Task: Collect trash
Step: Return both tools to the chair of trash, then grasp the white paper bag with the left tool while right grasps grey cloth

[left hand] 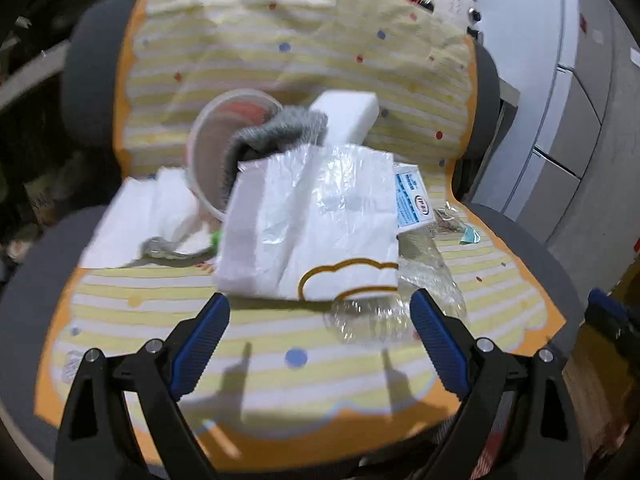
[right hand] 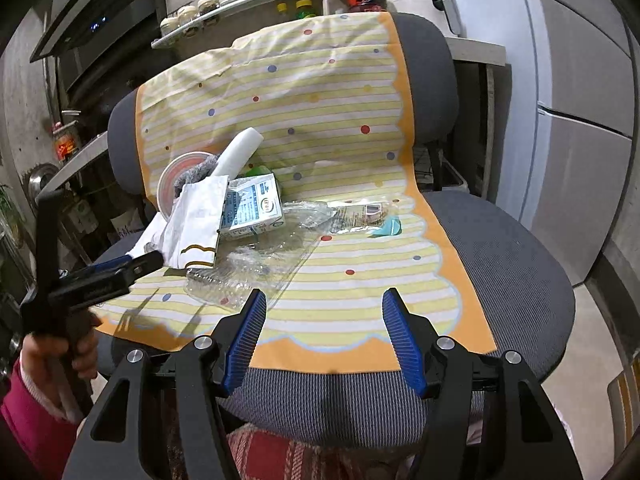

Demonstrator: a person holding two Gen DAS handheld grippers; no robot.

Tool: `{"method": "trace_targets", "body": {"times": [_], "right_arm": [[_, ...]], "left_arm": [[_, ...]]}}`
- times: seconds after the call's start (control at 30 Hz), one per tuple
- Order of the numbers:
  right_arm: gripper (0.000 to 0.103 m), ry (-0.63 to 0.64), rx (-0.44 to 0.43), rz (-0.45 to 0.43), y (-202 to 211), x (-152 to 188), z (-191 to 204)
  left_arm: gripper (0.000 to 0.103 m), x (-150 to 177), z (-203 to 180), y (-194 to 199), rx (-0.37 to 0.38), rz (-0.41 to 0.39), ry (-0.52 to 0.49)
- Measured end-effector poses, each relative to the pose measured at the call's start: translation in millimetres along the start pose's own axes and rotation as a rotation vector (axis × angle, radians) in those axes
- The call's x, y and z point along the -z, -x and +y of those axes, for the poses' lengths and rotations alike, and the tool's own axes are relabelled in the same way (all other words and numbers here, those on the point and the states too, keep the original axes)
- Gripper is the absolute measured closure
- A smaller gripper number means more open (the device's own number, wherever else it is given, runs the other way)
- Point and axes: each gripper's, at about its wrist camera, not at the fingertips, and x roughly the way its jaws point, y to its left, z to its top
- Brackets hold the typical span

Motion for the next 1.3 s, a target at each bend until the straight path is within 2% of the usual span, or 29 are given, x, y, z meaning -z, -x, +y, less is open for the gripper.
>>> {"method": "trace_targets", "body": {"times": [0.03,0.1,0.2,0.33,0.4,0.43,0.47,0.5,0.57,0.77,0.87,1.0,1.1,1.3], "right_arm": [[0.041,0.000,-0.001,0.000,-2.5,-1.3,-0.5],[0.041,0.001,0.000,0.002,-6.4,-3.4,-1.5],[0.041,0.001,0.001,0.008,-13.2,-5.9,-3.9],[0.041,-0.002,0.000,0.015,-18.9,-6.9,-6.3],[0.041,-0.001,0.001,0.018,-19.6,-6.6,-6.9],[0.041,-0.001,0.004,0.018,-19.2,-6.2,-7.2],[0.041,-0.001,0.005,0.019,-18.7,-6.1,-7.2],[0.041,-0.002,0.005,0.020,-18.3,-6.2,-7.3],[0.041,0.000,0.005,0.018,-15.7,-5.6,-5.5],[0.041,0.032,-0.007,0.003,-7.6,-6.7,7.8],[0.041,0.046,-0.022,0.002,-8.6,-9.2,18.2],[0.037,0.089,-0.061,-0.013,-11.3,-17.4,42.3],[0.035,0.128,-0.089,-0.031,-14.1,-25.6,61.7],[0.034,0.193,-0.168,-0.048,-36.7,-51.1,108.2]], "left_arm": [[0.014,-2.4,0.2,-6.7,0.008,0.007,0.004],[0.007,-6.3,-2.9,-22.4,-0.004,0.036,-0.001],[0.007,-9.1,-6.3,-44.0,-0.013,0.078,-0.016],[0.009,-11.7,-0.4,-61.6,0.014,0.111,0.002],[0.033,-12.4,2.2,-63.8,0.035,0.123,0.018],[0.040,-12.2,2.5,-62.4,0.049,0.120,0.022],[0.055,-11.6,1.7,-59.6,0.057,0.114,0.019],[0.073,-10.7,0.0,-56.5,0.059,0.108,0.007],[0.101,-10.5,-3.1,-49.3,0.064,0.089,-0.011],[0.103,1.4,-6.7,21.3,0.047,-0.053,-0.053],[0.103,5.6,3.3,53.1,0.005,-0.108,-0.042],[0.103,7.9,24.0,74.2,-0.053,-0.120,-0.003],[0.103,7.6,37.2,77.8,-0.133,-0.126,0.017],[0.103,3.3,62.6,75.8,-0.175,-0.129,0.060]]}}
